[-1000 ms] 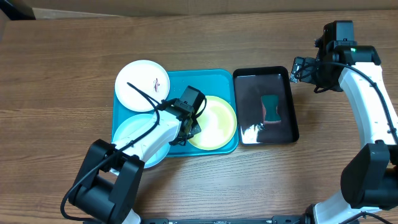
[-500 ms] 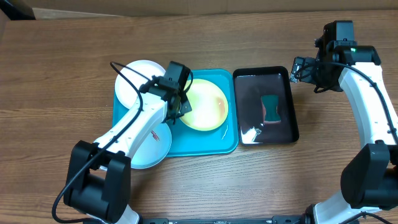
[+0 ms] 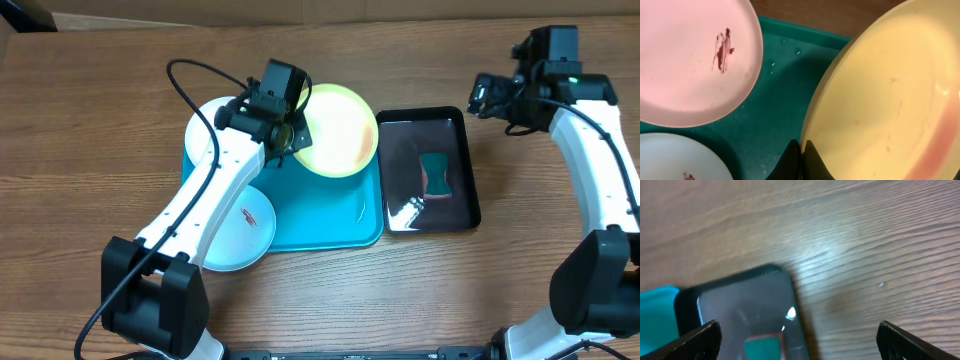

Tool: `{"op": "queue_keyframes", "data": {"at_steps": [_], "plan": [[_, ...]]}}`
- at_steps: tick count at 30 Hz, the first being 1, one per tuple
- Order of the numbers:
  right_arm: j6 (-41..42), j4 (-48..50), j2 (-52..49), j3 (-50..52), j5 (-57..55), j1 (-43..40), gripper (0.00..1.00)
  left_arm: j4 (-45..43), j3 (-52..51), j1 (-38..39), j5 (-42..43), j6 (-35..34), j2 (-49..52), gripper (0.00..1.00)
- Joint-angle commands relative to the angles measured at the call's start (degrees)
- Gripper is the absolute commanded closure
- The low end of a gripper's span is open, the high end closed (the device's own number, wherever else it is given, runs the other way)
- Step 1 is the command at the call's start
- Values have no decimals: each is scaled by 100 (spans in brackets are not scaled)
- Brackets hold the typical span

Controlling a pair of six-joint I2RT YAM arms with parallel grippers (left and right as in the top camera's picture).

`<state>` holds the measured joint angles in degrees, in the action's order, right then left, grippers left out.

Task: Clean dirty plates on tray and stack at the side
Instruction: 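Lift the yellow plate with the left gripper toward the white plate, then swing the yellow plate up over the black tray with the left gripper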

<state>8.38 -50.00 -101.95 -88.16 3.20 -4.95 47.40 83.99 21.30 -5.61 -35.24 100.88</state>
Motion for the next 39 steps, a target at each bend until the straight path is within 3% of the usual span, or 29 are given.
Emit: {"op": "queue_keyframes", "data": {"at_steps": [1,13,26,34,39], "plan": [[400,151,9,-70,76,-562,0,-66,214,107,28,212,-129,96],[684,63,9,-70,332,-1593,0,-1067,214,828,-278,551,-129,96],[684,63,9,-70,332,-1591,0,-1084,439,2264,-2870,1353,-129,96],[684,63,9,-70,334,-1591,0,-1338,520,3392,-5311,2337,-129,96],[684,66,9,-70,334,-1591,0,-1926,520,3875,-6179,3289,-129,96]]}}
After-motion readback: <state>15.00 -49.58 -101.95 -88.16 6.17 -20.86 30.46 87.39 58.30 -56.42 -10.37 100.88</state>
